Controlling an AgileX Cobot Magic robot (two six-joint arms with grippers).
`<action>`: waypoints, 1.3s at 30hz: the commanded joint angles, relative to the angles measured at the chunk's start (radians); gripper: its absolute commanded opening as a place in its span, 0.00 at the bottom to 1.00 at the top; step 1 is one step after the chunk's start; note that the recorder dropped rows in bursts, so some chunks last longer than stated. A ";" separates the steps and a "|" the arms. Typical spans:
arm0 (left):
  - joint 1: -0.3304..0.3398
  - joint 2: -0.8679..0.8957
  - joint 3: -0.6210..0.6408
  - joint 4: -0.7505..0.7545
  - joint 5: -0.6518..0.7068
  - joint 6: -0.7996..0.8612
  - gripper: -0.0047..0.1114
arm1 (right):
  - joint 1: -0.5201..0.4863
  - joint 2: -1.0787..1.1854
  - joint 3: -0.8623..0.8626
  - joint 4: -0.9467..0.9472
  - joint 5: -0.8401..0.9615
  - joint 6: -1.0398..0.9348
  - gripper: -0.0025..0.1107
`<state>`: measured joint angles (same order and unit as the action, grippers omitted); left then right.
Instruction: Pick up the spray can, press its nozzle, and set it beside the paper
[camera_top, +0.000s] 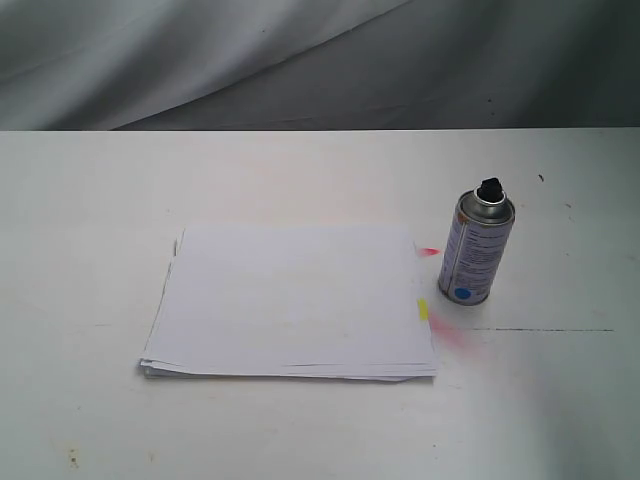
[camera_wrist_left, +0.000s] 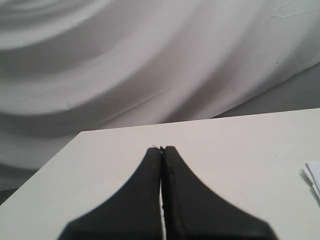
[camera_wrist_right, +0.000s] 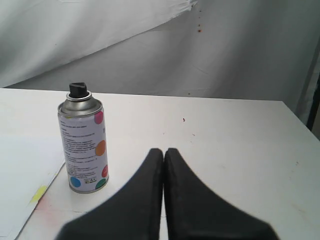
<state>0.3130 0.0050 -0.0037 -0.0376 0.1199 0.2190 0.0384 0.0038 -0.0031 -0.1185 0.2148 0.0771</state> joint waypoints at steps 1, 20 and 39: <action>0.001 -0.005 0.004 -0.005 -0.011 -0.003 0.04 | -0.007 -0.004 0.003 0.005 0.007 0.002 0.02; 0.001 -0.005 0.004 -0.005 -0.011 -0.003 0.04 | -0.007 0.299 -0.451 0.140 0.213 0.002 0.02; 0.001 -0.005 0.004 -0.005 -0.011 -0.003 0.04 | 0.266 0.891 -0.644 0.076 0.043 0.005 0.02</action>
<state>0.3130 0.0050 -0.0037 -0.0376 0.1199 0.2190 0.2512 0.8258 -0.6477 -0.0186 0.2937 0.0771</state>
